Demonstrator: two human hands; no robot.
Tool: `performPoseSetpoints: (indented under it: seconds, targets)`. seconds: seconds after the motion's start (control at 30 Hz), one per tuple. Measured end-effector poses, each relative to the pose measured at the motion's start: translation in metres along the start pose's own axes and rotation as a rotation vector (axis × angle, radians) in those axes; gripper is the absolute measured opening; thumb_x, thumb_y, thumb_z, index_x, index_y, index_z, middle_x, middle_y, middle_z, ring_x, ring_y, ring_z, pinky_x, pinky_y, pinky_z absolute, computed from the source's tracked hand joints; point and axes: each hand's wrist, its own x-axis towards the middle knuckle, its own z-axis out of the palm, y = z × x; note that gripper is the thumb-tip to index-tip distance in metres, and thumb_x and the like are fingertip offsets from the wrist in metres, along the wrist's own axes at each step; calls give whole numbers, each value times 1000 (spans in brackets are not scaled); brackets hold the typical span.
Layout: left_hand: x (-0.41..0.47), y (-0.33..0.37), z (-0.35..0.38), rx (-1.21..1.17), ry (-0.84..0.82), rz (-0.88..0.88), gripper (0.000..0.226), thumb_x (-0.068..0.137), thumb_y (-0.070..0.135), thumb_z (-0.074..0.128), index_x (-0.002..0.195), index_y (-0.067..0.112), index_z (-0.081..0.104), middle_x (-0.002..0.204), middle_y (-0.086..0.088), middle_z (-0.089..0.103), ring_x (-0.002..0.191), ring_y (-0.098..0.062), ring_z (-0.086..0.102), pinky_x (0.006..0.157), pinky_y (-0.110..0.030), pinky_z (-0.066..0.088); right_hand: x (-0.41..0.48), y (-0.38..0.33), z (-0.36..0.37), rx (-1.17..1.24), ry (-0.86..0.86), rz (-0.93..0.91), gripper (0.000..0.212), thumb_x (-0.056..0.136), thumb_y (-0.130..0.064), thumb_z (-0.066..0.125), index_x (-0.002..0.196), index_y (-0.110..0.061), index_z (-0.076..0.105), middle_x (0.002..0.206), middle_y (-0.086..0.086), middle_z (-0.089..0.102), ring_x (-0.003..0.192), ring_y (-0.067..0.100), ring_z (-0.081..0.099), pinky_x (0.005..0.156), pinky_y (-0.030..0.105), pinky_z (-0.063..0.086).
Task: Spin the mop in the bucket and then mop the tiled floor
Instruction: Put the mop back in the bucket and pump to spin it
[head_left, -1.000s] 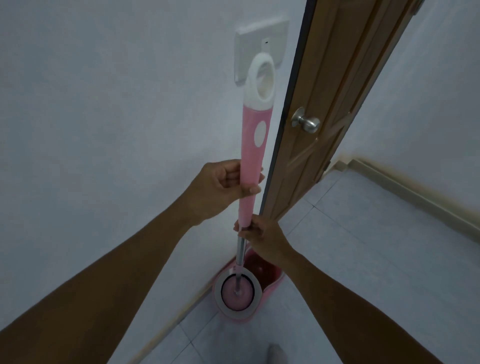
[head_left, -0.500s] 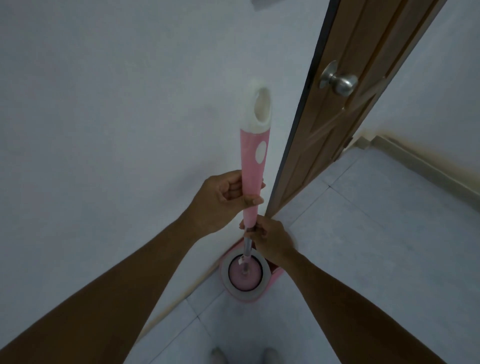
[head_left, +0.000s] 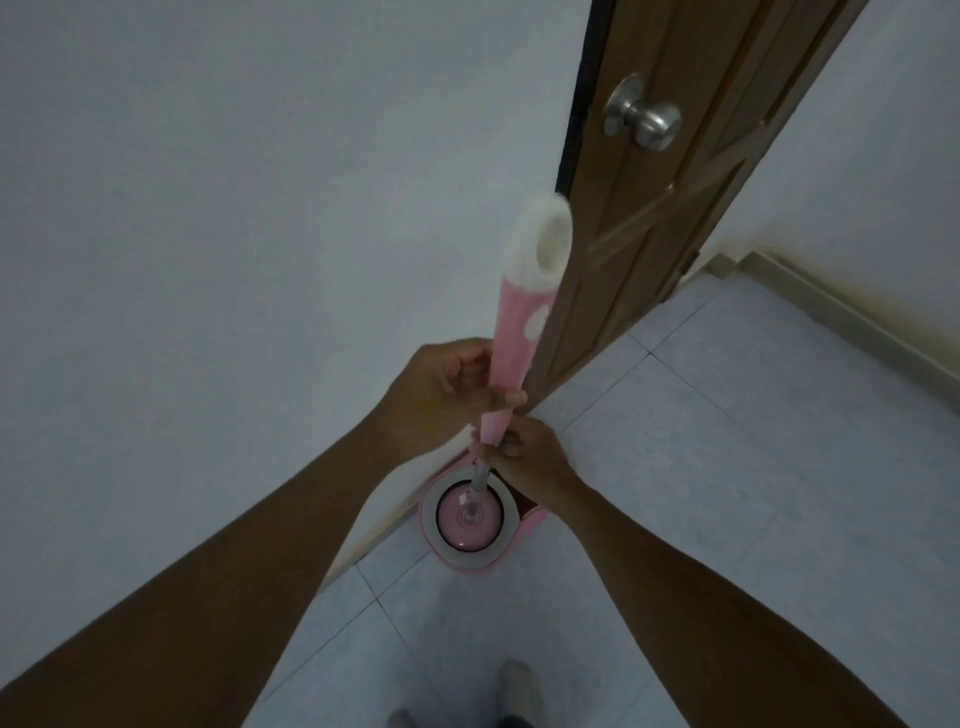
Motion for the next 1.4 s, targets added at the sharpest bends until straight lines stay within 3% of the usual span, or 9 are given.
performPoseSetpoints:
  seconds: [0.17, 0.43, 0.77, 0.9, 1.03, 1.13, 1.2, 1.3, 1.4]
  targets:
    - [-5, 78, -15, 104, 39, 133, 60, 69, 28, 79, 123, 6, 64, 118, -4, 72, 104, -17, 72, 93, -44, 57, -11, -64, -13, -39, 80, -171, 33, 85, -26, 75, 115, -14, 68, 108, -8, 73, 98, 3, 69, 84, 19, 56]
    - [-6, 140, -52, 134, 35, 243, 53, 78, 12, 76, 128, 6, 62, 116, -6, 73, 104, -18, 72, 96, -46, 55, -8, -137, -26, -99, 25, -200, 33, 84, -20, 76, 116, -15, 69, 107, -6, 74, 97, 3, 70, 86, 12, 52]
    - [14, 5, -64, 147, 75, 84, 37, 81, 14, 76, 116, 10, 69, 110, 0, 75, 100, -10, 72, 95, -33, 56, 34, -31, 42, -96, 108, -98, 19, 87, -10, 71, 105, -7, 69, 91, -15, 71, 85, -5, 68, 78, 12, 53]
    - [15, -36, -82, 219, 44, -48, 30, 81, 7, 77, 111, 12, 71, 106, 2, 75, 96, -7, 72, 97, -35, 55, 51, -12, 62, -163, -13, 27, 31, 87, -19, 70, 117, -10, 67, 106, 1, 73, 97, 15, 69, 90, 35, 56]
    - [10, -62, -83, 271, -39, -146, 30, 81, 11, 79, 109, 16, 73, 107, 2, 76, 99, -9, 72, 98, -40, 54, 48, 3, 69, -221, -36, 95, 33, 85, -18, 70, 116, -7, 68, 91, 10, 74, 87, 27, 71, 85, 48, 57]
    - [7, -57, -76, 135, -6, -121, 34, 79, 3, 78, 112, 11, 72, 110, -3, 75, 101, -15, 72, 100, -42, 53, 41, -4, 61, -192, -18, 98, 30, 86, -17, 70, 114, -8, 69, 88, 9, 75, 86, 26, 72, 82, 42, 59]
    - [7, -38, -72, 46, 16, -80, 38, 78, 2, 77, 115, 4, 70, 111, -6, 75, 101, -16, 72, 99, -38, 54, 39, -19, 49, -175, -17, 77, 31, 86, -17, 73, 116, -12, 70, 99, 4, 76, 90, 16, 72, 79, 24, 59]
    - [8, 7, -70, 42, 18, 64, 49, 73, 22, 76, 119, 6, 68, 114, -3, 74, 102, -13, 72, 96, -35, 56, 32, -53, 28, -125, -19, -14, 33, 85, -12, 75, 118, -11, 70, 111, -3, 73, 91, 0, 69, 73, 6, 52]
    - [9, 55, -70, 94, 14, 199, 55, 74, 31, 72, 124, 10, 66, 116, 1, 72, 103, -10, 71, 92, -31, 57, 21, -94, 6, -87, -20, -84, 38, 84, -11, 75, 121, -10, 68, 111, -6, 74, 97, 1, 70, 87, 16, 54]
